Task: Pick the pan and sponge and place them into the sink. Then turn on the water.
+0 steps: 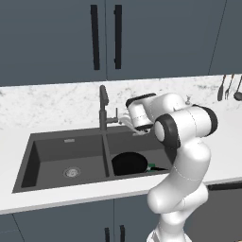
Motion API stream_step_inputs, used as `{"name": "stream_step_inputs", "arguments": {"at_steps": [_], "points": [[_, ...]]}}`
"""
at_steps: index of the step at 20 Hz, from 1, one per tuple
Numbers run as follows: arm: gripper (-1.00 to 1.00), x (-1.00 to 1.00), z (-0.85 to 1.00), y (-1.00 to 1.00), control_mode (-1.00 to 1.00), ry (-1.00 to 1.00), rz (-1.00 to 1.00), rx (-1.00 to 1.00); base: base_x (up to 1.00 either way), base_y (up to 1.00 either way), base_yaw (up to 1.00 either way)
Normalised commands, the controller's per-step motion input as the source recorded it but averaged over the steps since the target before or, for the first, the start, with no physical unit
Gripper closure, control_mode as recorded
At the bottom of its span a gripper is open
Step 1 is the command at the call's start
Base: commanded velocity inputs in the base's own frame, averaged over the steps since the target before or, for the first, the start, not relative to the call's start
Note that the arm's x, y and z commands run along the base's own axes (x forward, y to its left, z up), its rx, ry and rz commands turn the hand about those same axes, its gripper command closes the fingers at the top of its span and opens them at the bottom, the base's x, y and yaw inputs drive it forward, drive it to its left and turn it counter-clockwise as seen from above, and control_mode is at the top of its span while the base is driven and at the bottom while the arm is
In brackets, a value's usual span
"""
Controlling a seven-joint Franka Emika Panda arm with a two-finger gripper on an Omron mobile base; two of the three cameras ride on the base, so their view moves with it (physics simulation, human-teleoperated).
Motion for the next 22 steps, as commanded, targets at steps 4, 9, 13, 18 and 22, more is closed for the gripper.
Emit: {"name": "stream_step_inputs", "arguments": {"at_steps": [4, 9, 13, 18, 22], "points": [[-1.00, 0.18, 0.08, 0.00, -1.00, 0.00, 0.00, 0.03, 0.00, 0.00, 0.00], [-1.00, 0.24, 0.03, 0.05, -1.00, 0.00, 0.00, 0.03, 0.00, 0.00, 0.00], [-1.00, 0.25, 0.01, 0.09, -1.00, -0.04, 0.00, 0.03, 0.00, 0.00, 0.00], [-1.00, 0.28, 0.00, 0.08, -1.00, 0.00, 0.00, 0.02, 0.00, 0.00, 0.00], [-1.00, 0.30, 0.00, 0.14, -1.00, 0.00, 0.00, 0.00, 0.00, 0.00, 0.00]]}}
